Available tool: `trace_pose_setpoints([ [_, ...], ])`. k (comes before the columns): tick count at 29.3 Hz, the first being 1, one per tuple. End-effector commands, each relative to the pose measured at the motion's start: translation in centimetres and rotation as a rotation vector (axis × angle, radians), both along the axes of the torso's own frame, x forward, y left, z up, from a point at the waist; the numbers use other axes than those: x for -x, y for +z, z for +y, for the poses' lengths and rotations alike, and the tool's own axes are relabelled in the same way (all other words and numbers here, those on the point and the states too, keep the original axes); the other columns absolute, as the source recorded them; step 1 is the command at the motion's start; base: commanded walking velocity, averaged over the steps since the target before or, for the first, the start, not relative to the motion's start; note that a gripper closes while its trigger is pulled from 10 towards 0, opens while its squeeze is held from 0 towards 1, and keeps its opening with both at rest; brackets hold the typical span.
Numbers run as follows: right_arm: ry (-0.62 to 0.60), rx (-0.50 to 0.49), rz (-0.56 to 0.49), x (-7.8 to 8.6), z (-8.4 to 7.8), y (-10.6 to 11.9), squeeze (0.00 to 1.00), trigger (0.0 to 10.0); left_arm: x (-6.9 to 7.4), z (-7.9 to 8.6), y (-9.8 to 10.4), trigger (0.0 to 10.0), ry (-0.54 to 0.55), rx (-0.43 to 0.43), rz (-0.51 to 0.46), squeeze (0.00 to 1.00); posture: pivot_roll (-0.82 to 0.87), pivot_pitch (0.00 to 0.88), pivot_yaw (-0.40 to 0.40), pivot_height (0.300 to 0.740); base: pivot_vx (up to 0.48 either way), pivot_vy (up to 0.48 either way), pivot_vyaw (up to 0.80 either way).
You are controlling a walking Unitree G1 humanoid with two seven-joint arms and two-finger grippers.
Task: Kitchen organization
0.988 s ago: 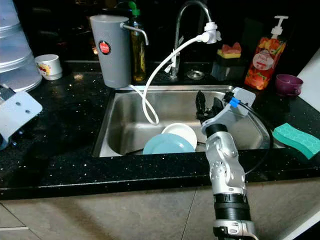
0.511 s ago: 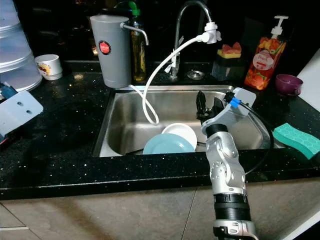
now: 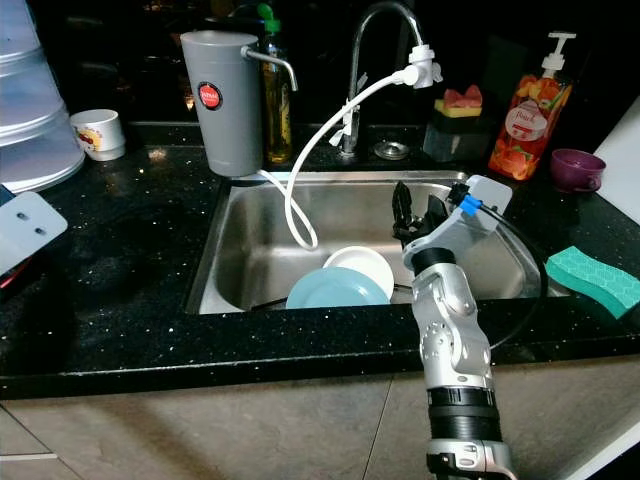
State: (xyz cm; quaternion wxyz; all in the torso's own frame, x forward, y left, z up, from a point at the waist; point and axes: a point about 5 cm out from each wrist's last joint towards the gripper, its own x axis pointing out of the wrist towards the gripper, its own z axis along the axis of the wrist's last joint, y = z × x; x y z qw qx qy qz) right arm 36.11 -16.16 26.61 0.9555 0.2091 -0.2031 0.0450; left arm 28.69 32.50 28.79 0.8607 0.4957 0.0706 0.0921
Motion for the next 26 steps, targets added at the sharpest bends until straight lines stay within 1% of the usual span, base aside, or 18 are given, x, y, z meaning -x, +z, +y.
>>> trace_pose_setpoints([
  [1,-0.005,0.004,-0.005,-0.1,0.1,0.1,0.00,10.0,0.1,0.6,0.6,10.0,0.023,-0.051,-0.008,0.00,0.09,0.140,-0.043,0.740,0.000,0.000,0.00],
  [5,-0.006,0.003,-0.006,-0.1,0.1,0.1,0.00,10.0,-0.2,0.7,0.9,10.0,0.026,-0.063,-0.021,0.00,0.09,0.139,-0.042,0.740,0.000,0.000,0.00],
  [6,-0.007,0.002,-0.005,-0.1,0.1,0.1,0.00,10.0,-0.3,0.7,0.9,8.6,0.028,-0.065,-0.026,0.00,0.09,0.139,-0.042,0.740,0.000,0.000,0.00],
  [7,-0.008,0.002,-0.005,0.0,0.0,0.1,0.00,10.0,-0.5,0.8,0.9,8.4,0.028,-0.068,-0.031,0.00,0.08,0.138,-0.044,0.740,0.000,0.000,0.00],
  [8,-0.008,0.003,-0.005,0.0,0.0,0.1,0.00,10.0,-0.8,0.8,0.8,4.9,0.024,-0.072,-0.048,0.00,0.08,0.137,-0.047,0.740,0.000,0.000,0.00],
  [9,-0.008,0.003,-0.005,0.0,0.0,0.1,0.00,10.0,-0.8,0.8,0.8,4.9,0.024,-0.072,-0.048,0.00,0.08,0.137,-0.047,0.740,0.000,0.000,0.00],
  [10,-0.008,0.003,-0.006,0.0,0.0,0.1,0.00,10.0,-1.0,0.8,0.9,4.5,0.015,-0.073,-0.064,0.00,0.08,0.136,-0.050,0.740,0.000,0.000,0.00],
  [11,-0.008,0.003,-0.006,0.0,0.0,0.1,0.00,10.0,-1.1,0.7,0.9,4.5,0.009,-0.075,-0.070,0.00,0.08,0.136,-0.050,0.740,0.000,0.000,0.00],
  [12,-0.007,0.004,-0.007,0.0,0.0,0.1,0.00,10.0,-1.2,0.7,0.9,4.0,0.002,-0.077,-0.077,0.00,0.08,0.136,-0.050,0.740,0.000,0.000,0.00],
  [14,-0.006,0.005,-0.007,0.0,0.0,0.2,0.00,10.0,-1.3,0.6,0.9,4.0,-0.002,-0.079,-0.081,0.00,0.08,0.136,-0.050,0.740,0.000,0.000,0.00],
  [15,-0.006,0.006,-0.008,-0.1,0.1,0.2,0.00,10.0,-1.5,0.6,0.9,3.6,-0.006,-0.079,-0.080,0.00,0.07,0.134,-0.051,0.740,0.000,0.000,0.00],
  [16,-0.006,0.006,-0.008,-0.1,0.1,0.2,0.00,10.0,-1.6,0.6,0.8,1.5,-0.009,-0.079,-0.078,0.00,0.07,0.134,-0.051,0.740,0.000,0.000,0.00],
  [17,-0.006,0.007,-0.009,-0.1,0.0,0.2,0.00,10.0,-1.7,0.6,0.8,1.5,-0.011,-0.080,-0.077,0.00,0.07,0.134,-0.051,0.740,0.000,0.000,0.00],
  [18,-0.008,0.007,-0.010,-0.1,0.0,0.2,0.00,10.0,-1.7,0.6,0.7,0.0,-0.013,-0.079,-0.076,0.00,0.07,0.135,-0.049,0.740,0.000,0.000,0.00],
  [23,-0.011,0.007,-0.009,0.0,-0.1,0.2,0.00,10.0,-1.8,0.7,0.7,0.0,-0.017,-0.078,-0.078,0.00,0.07,0.135,-0.050,0.740,0.000,0.000,0.00],
  [26,-0.010,0.007,-0.008,0.0,-0.1,0.2,0.00,10.0,-1.8,0.7,0.9,0.0,-0.017,-0.085,-0.100,0.00,0.07,0.135,-0.051,0.740,0.000,0.000,0.00],
])
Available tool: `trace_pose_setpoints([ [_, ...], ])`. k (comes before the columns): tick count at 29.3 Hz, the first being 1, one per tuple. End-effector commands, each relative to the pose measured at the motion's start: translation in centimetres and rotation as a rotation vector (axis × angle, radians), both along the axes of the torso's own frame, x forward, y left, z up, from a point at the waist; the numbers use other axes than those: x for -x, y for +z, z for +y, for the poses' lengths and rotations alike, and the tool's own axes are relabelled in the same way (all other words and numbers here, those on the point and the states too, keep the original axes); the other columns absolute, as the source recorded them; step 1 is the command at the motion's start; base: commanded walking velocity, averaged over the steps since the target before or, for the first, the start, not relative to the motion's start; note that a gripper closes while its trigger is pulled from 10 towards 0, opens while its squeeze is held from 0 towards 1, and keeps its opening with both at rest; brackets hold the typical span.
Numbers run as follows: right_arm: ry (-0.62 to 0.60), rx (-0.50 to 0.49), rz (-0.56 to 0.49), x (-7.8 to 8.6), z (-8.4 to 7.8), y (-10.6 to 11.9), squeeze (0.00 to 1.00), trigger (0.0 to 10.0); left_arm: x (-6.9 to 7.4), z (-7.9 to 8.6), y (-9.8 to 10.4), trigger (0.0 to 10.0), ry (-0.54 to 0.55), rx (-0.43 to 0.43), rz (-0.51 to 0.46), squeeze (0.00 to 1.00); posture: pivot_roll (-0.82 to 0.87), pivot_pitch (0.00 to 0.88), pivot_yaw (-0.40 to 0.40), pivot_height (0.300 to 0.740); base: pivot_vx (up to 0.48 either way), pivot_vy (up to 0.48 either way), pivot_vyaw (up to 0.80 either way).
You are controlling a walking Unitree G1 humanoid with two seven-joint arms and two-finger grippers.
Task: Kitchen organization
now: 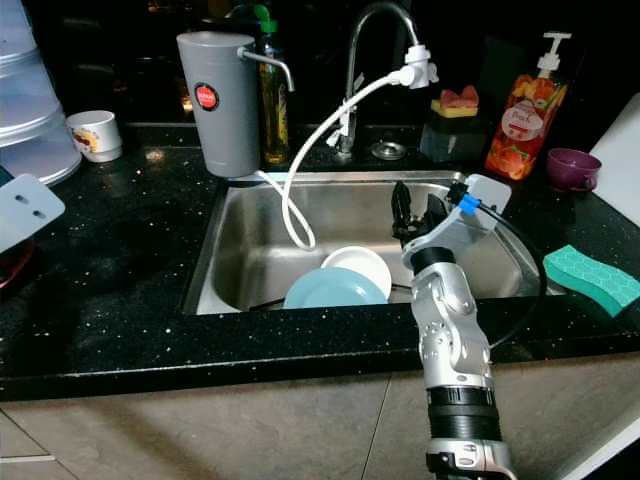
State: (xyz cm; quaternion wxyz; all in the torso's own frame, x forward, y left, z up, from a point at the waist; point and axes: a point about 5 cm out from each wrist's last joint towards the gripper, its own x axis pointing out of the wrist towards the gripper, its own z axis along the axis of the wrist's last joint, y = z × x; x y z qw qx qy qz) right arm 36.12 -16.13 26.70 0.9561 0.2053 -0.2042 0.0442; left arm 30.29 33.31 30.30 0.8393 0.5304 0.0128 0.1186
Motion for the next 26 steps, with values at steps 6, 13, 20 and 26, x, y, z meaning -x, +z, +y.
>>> trace_pose_setpoints([
  [6,-0.004,-0.001,-0.012,-0.1,-0.1,0.3,0.00,10.0,-0.3,-0.8,2.3,10.0,0.001,-0.119,-0.200,0.00,0.07,0.135,-0.051,0.740,0.000,0.000,0.00],
  [13,-0.013,-0.004,-0.014,0.0,-0.2,0.3,0.00,10.0,0.0,-2.8,5.8,10.0,-0.093,-0.075,-0.414,0.00,0.07,0.133,-0.052,0.740,0.000,0.000,0.00],
  [20,-0.011,-0.004,-0.021,0.0,-0.2,0.5,0.00,10.0,0.4,-4.8,8.1,10.0,-0.209,-0.006,-0.579,0.00,0.07,0.129,-0.046,0.740,0.000,0.000,0.00],
  [26,-0.019,0.099,-0.074,0.3,0.2,1.4,0.00,10.0,0.3,-7.0,9.2,10.0,-0.374,0.154,-0.671,0.00,0.07,0.120,-0.048,0.740,0.000,0.000,0.00],
])
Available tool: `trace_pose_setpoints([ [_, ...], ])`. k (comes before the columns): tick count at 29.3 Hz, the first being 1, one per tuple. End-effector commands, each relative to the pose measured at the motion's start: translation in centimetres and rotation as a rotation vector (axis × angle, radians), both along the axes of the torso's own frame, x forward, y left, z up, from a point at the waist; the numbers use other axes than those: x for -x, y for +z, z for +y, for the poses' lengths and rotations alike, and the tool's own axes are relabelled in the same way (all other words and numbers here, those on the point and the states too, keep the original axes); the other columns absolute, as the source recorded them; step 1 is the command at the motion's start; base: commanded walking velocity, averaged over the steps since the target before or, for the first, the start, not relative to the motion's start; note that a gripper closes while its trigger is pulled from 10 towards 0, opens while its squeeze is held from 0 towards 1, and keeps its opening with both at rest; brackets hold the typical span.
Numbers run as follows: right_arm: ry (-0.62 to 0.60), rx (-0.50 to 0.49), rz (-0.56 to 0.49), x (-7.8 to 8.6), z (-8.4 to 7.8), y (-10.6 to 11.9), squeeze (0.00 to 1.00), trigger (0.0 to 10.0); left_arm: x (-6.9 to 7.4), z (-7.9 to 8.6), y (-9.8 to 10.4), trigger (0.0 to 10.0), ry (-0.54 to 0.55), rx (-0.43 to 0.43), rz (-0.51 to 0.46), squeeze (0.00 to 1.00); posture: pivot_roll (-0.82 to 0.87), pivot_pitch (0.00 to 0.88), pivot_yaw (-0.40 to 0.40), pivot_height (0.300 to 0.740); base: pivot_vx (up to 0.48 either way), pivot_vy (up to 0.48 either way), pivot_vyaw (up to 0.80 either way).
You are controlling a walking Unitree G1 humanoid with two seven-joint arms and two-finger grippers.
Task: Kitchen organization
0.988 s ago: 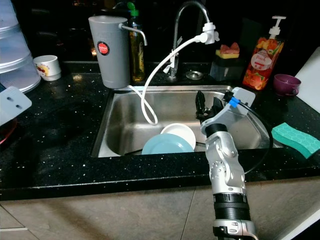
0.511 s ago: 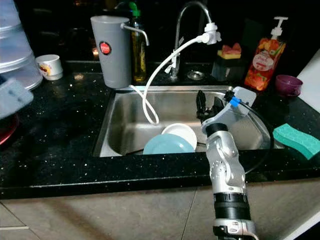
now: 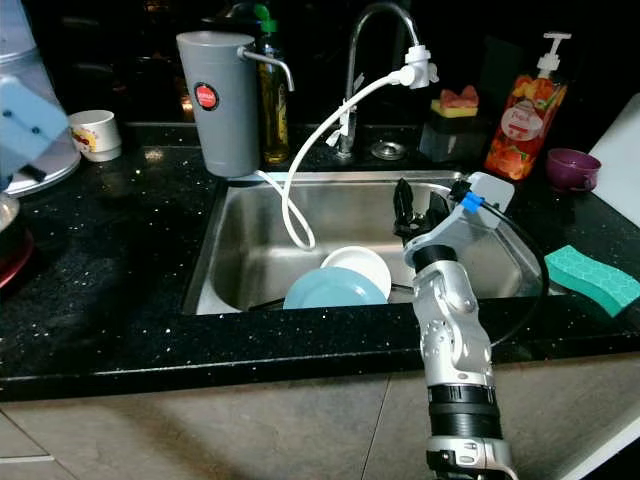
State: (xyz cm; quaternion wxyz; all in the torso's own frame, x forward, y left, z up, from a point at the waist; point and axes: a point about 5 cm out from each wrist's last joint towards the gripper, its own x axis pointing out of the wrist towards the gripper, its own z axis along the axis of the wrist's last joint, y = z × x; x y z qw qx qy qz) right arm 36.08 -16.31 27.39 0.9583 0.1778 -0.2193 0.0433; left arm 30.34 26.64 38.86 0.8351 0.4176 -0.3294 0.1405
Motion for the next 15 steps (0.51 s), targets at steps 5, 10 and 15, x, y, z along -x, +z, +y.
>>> trace_pose_setpoints([
  [5,0.025,0.238,-0.126,1.1,2.3,1.7,0.00,10.0,-1.0,-2.1,0.2,10.0,-0.391,0.360,0.064,0.00,0.06,0.113,-0.042,0.740,0.000,0.000,0.00],
  [10,0.082,0.289,-0.168,1.7,3.6,2.2,0.00,10.0,-1.9,-3.1,-0.2,10.0,-0.528,0.513,0.118,0.00,0.05,0.106,-0.038,0.740,0.000,0.000,0.00],
  [15,0.118,0.385,-0.213,2.2,4.6,2.6,0.00,10.0,-2.8,-4.0,-0.9,10.0,-0.647,0.635,0.189,0.00,0.05,0.106,-0.038,0.740,0.000,0.000,0.00],
])
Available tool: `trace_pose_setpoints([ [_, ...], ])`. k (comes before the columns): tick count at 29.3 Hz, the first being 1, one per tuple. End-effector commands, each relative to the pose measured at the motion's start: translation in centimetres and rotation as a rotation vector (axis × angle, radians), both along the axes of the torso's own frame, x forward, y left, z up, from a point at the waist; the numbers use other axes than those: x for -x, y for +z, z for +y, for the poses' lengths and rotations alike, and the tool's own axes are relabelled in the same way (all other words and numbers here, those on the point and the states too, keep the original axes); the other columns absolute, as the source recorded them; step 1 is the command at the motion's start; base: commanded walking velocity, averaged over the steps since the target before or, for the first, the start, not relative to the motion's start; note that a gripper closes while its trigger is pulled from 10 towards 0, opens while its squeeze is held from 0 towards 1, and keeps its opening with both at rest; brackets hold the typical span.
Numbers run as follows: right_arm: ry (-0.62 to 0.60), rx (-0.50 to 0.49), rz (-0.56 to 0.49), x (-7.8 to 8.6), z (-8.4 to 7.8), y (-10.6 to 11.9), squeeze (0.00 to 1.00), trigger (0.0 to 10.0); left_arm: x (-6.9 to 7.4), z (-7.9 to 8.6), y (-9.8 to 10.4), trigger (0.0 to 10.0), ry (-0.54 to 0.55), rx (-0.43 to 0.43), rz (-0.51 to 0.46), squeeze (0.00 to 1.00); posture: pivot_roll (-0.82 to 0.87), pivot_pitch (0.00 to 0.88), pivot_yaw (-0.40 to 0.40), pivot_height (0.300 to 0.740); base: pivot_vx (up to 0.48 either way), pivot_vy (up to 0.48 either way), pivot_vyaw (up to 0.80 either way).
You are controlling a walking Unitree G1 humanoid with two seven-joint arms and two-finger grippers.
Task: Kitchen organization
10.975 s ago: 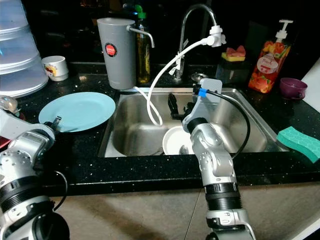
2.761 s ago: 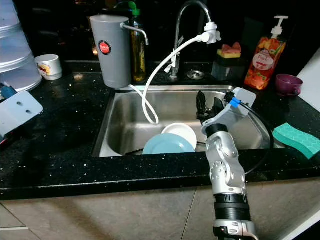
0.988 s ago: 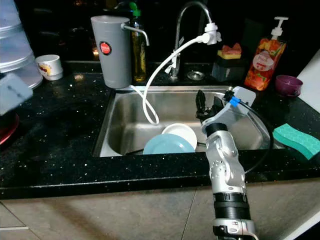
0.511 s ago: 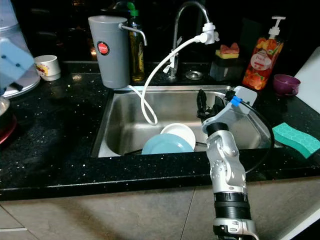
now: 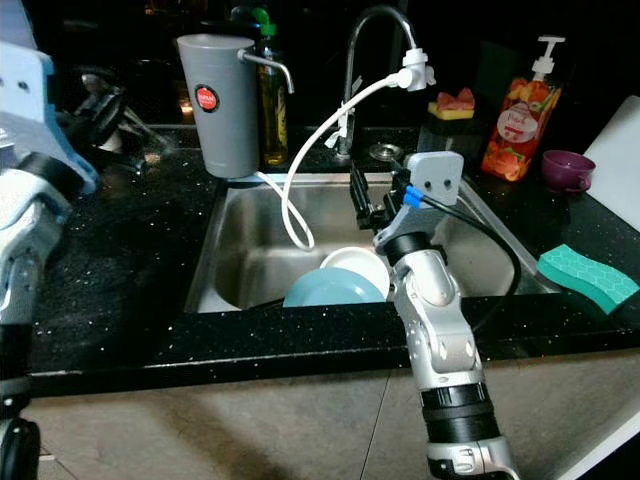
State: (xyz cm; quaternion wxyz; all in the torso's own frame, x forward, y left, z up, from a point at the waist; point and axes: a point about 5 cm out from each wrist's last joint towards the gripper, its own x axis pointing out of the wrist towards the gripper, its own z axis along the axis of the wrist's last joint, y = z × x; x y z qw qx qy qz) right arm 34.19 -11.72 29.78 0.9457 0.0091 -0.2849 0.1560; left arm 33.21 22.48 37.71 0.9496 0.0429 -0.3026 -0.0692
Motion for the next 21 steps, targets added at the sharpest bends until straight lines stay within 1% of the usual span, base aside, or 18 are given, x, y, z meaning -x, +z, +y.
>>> trace_pose_setpoints([
  [1,0.005,0.038,-0.035,0.5,0.2,0.2,0.00,10.0,-0.1,0.1,0.1,10.0,-0.033,0.046,0.009,0.00,0.05,0.106,-0.038,0.740,0.000,0.000,0.00],
  [4,0.038,0.112,-0.055,0.9,1.3,-0.1,0.00,10.0,-1.3,-0.3,-1.6,10.0,-0.086,0.081,0.146,0.00,0.04,0.100,-0.036,0.740,0.000,0.000,0.00],
  [5,0.054,0.171,-0.068,1.2,1.9,-0.3,0.00,10.0,-1.7,-0.8,-2.2,10.0,-0.153,0.133,0.219,0.00,0.04,0.099,-0.038,0.740,0.000,0.000,0.00],
  [8,0.058,0.187,-0.071,1.2,2.1,-0.4,0.00,10.0,-1.8,-0.9,-2.3,10.0,-0.171,0.146,0.234,0.00,0.04,0.099,-0.038,0.740,0.000,0.000,0.00],
  [10,0.081,0.236,-0.078,1.4,2.7,-0.6,0.00,10.0,-1.8,-1.6,-2.5,10.0,-0.234,0.168,0.255,0.00,0.04,0.099,-0.038,0.740,0.000,0.000,0.00],
  [11,0.081,0.236,-0.078,1.4,2.7,-0.6,0.00,10.0,-1.8,-1.6,-2.5,10.0,-0.234,0.168,0.255,0.00,0.04,0.099,-0.038,0.740,0.000,0.000,0.00],
  [13,0.104,0.297,-0.087,1.7,3.3,-0.9,0.00,10.0,-1.8,-2.3,-2.6,10.0,-0.293,0.172,0.272,0.00,0.04,0.099,-0.038,0.740,0.000,0.000,0.00],
  [15,0.139,0.388,-0.097,2.0,4.1,-1.4,0.00,10.0,-1.7,-3.0,-2.6,10.0,-0.352,0.171,0.285,0.00,0.03,0.104,-0.037,0.740,0.000,0.000,0.00],
  [17,0.167,0.450,-0.099,2.3,4.7,-1.9,0.00,10.0,-1.7,-3.6,-2.6,10.0,-0.401,0.174,0.299,0.00,0.03,0.104,-0.037,0.740,0.000,0.000,0.00],
  [19,0.167,0.450,-0.099,2.3,4.7,-1.9,0.00,10.0,-1.7,-3.6,-2.6,10.0,-0.401,0.174,0.299,0.00,0.03,0.104,-0.037,0.740,0.000,0.000,0.00],
  [21,0.200,0.479,-0.088,2.5,5.2,-2.4,0.00,10.0,-1.6,-4.9,-3.0,10.0,-0.480,0.175,0.330,0.00,0.03,0.109,-0.037,0.740,0.000,0.000,0.00],
])
